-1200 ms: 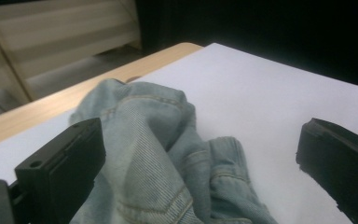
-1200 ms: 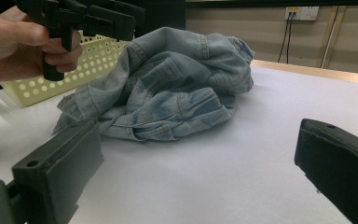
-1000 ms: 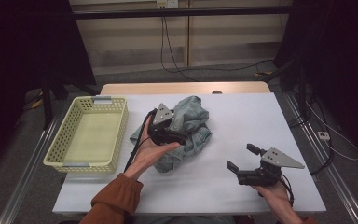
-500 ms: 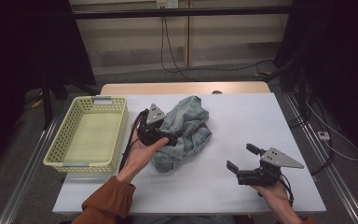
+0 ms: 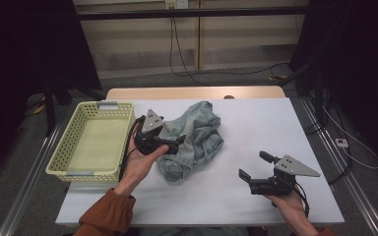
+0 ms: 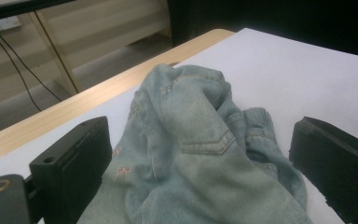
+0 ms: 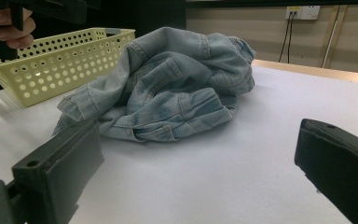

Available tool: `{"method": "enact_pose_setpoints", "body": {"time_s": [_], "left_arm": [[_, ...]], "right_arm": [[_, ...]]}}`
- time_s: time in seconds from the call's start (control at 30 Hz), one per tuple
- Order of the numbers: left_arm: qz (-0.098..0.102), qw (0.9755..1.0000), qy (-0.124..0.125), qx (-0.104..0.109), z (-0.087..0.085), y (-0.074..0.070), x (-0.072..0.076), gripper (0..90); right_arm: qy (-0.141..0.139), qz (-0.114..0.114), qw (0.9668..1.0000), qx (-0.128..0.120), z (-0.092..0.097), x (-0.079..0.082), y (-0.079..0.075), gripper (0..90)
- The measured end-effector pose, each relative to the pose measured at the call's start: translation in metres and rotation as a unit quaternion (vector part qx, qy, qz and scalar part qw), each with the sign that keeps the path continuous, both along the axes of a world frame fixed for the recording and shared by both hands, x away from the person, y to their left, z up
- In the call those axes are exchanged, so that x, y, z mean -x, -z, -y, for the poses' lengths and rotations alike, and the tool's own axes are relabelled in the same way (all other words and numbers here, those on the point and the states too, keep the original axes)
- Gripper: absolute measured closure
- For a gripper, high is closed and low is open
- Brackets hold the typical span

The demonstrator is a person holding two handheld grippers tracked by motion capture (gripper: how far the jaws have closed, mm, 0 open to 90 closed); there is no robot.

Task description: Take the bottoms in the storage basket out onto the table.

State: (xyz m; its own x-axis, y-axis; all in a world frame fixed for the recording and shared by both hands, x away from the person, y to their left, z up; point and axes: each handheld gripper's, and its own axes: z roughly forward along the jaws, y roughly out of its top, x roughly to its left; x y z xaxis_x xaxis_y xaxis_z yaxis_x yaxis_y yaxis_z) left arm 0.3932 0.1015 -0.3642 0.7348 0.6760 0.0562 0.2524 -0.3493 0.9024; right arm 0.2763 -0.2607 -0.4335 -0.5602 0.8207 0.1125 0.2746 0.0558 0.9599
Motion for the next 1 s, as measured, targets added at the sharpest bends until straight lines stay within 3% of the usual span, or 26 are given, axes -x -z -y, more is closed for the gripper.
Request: {"method": "enact_pose_setpoints", "body": {"time_s": [0.37, 0.73, 1.0], "left_arm": [[0.007, 1.0000, 0.002, 0.003, -0.021, -0.001, 0.011, 4.7], [0.016, 0.9995, -0.021, 0.019, -0.044, -0.003, 0.020, 4.5], [0.025, 0.9992, -0.030, 0.006, -0.055, -0.001, 0.030, 4.6]], "right_arm": [[0.002, -0.003, 1.0000, -0.004, 0.000, 0.000, 0.000, 0.8], [0.002, 0.000, 1.0000, -0.001, 0.000, -0.001, 0.000, 0.6], [-0.001, 0.003, 0.9999, 0.010, -0.001, -0.001, 0.000, 0.4]]}}
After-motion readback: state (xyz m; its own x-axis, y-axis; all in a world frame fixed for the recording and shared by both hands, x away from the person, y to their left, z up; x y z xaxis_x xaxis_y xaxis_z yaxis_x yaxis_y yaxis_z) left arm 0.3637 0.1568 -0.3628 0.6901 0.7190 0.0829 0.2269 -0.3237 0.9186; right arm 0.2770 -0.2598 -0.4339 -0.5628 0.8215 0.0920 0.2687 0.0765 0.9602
